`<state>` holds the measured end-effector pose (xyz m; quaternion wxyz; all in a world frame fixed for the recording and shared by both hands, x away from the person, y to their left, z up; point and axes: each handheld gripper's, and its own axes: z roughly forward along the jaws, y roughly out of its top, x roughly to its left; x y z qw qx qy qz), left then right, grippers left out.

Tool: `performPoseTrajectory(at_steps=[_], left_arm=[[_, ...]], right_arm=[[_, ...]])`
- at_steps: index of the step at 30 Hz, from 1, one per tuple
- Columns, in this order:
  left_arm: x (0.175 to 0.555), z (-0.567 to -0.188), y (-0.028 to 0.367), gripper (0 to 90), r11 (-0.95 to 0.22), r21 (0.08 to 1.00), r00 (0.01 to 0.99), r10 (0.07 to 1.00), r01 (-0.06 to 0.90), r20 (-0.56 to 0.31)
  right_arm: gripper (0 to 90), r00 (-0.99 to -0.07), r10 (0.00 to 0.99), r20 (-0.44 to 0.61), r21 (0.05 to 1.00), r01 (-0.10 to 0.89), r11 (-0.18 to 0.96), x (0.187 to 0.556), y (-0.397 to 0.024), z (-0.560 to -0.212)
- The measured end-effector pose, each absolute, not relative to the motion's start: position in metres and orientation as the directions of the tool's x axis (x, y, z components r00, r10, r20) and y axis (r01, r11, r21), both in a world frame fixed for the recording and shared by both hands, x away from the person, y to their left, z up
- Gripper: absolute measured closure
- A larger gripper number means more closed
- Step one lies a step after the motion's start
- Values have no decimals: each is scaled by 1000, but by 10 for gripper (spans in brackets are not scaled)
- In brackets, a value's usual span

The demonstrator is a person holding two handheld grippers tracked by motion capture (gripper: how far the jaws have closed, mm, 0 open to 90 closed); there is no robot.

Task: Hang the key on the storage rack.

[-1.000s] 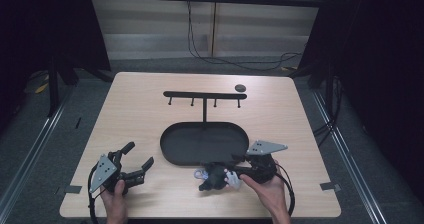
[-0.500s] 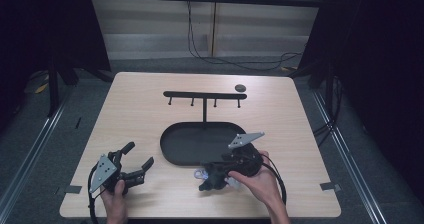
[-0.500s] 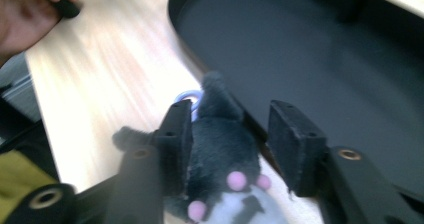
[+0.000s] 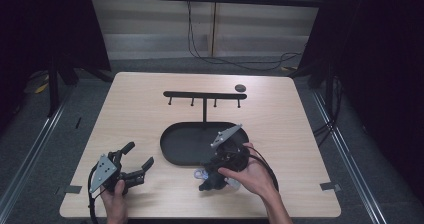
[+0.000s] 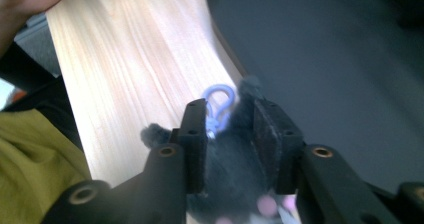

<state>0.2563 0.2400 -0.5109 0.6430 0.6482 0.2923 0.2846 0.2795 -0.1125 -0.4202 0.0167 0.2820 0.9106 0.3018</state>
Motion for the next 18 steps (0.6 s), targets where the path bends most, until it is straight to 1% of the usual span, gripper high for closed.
performPoseTrajectory(at_steps=[2,3,6,10,11,14,15,17,18], left_arm=[[256,-511,240,152,0,1000,668,745,13,-9],[256,-511,240,152,-1,1000,667,745,13,-8],[256,-511,240,152,-4,1000,667,745,13,-5],[256,-511,240,152,-4,1000,668,745,13,-6],[256,-511,240,152,-4,1000,668,745,13,-6],[256,-511,240,152,-4,1000,667,745,13,-6],[256,-511,240,152,-4,1000,668,744,13,-6],[256,-511,240,152,-4,1000,668,744,13,-5],[256,-511,240,152,-5,1000,668,744,13,-5]], right_arm=[[687,-849,509,143,552,495,671,280,-109,-421],[706,-862,487,138,523,481,704,284,-100,-423],[727,-866,473,160,502,485,716,288,-93,-425],[753,-878,449,167,441,474,762,291,-80,-427],[753,-878,449,167,441,474,762,291,-80,-427],[780,-893,417,169,390,449,804,291,-67,-432],[783,-896,410,168,363,443,819,293,-62,-436],[783,-895,411,170,356,445,822,294,-61,-438],[782,-901,403,162,335,435,836,297,-58,-442]])
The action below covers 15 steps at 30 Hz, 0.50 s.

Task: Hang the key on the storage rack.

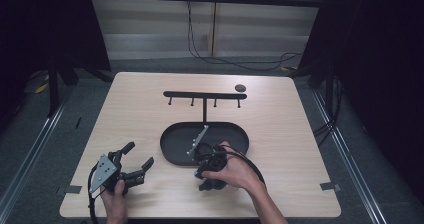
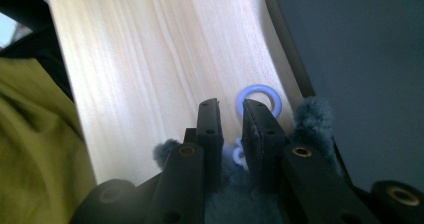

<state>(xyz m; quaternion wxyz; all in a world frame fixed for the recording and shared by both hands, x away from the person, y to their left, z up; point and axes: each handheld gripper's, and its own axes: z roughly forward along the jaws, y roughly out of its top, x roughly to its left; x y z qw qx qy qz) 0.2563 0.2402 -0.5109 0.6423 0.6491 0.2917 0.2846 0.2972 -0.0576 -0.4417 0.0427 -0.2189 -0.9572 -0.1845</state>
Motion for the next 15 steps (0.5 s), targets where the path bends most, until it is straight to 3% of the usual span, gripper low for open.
performPoseTrajectory(at_steps=[15], left_arm=[[256,-511,240,152,-4,1000,668,744,12,-6]], right_arm=[[770,-889,435,141,210,456,865,309,-48,-457]])
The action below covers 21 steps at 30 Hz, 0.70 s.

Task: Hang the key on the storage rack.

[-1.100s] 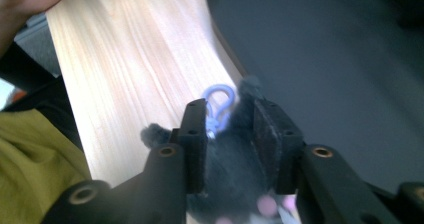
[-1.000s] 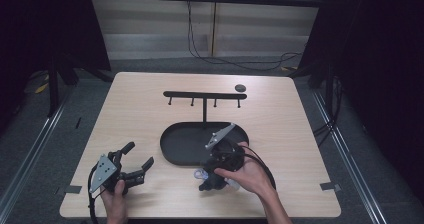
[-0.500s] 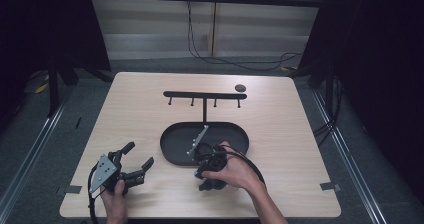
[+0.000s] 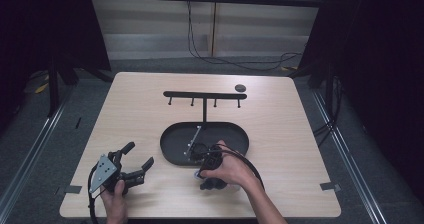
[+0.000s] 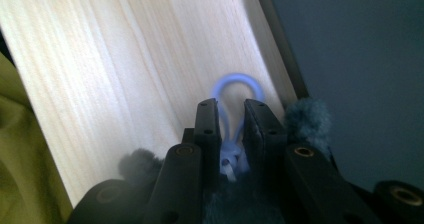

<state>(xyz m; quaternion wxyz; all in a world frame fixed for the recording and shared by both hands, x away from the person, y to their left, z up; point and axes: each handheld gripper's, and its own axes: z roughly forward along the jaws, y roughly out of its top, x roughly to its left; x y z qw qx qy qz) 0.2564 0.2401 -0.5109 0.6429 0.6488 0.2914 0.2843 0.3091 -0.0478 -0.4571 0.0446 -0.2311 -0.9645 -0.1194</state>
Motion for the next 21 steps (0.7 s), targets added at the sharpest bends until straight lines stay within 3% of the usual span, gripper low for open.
performPoseTrajectory(at_steps=[5,14,18,21], left_arm=[[256,-511,240,152,-4,1000,669,743,12,-5],[256,-511,240,152,0,1000,669,743,13,-8],[256,-511,240,152,1,1000,670,742,12,-9],[256,-511,240,152,0,1000,669,743,13,-9]], right_arm=[[767,-889,431,157,197,456,868,312,-47,-462],[670,-913,375,160,131,396,909,313,-38,-463],[680,-926,343,161,107,362,926,314,-35,-466],[736,-932,326,155,93,343,935,314,-34,-465]])
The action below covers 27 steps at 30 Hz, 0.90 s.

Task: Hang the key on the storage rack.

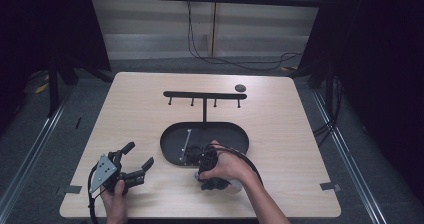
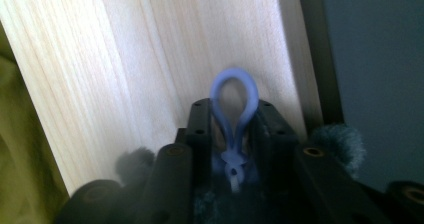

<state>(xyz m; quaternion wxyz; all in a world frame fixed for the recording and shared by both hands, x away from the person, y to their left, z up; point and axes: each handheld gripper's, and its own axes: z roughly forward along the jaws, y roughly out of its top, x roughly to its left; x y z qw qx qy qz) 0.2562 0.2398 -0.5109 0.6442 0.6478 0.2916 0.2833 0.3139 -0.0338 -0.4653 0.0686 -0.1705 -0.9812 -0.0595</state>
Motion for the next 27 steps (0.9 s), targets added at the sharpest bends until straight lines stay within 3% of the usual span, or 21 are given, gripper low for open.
performPoseTrajectory(at_steps=[2,11,19,27], left_arm=[[256,-511,240,152,2,1000,669,743,14,-11],[256,-511,240,152,4,1000,670,743,14,-12],[256,-511,240,152,1,1000,669,743,14,-10],[256,-511,240,152,-3,1000,669,743,12,-6]], right_arm=[[797,-936,316,156,81,331,940,314,-33,-465],[863,-938,305,164,17,312,950,315,-26,-468],[871,-924,328,198,-15,332,943,321,-23,-468],[874,-928,313,203,11,321,947,322,-25,-463]])
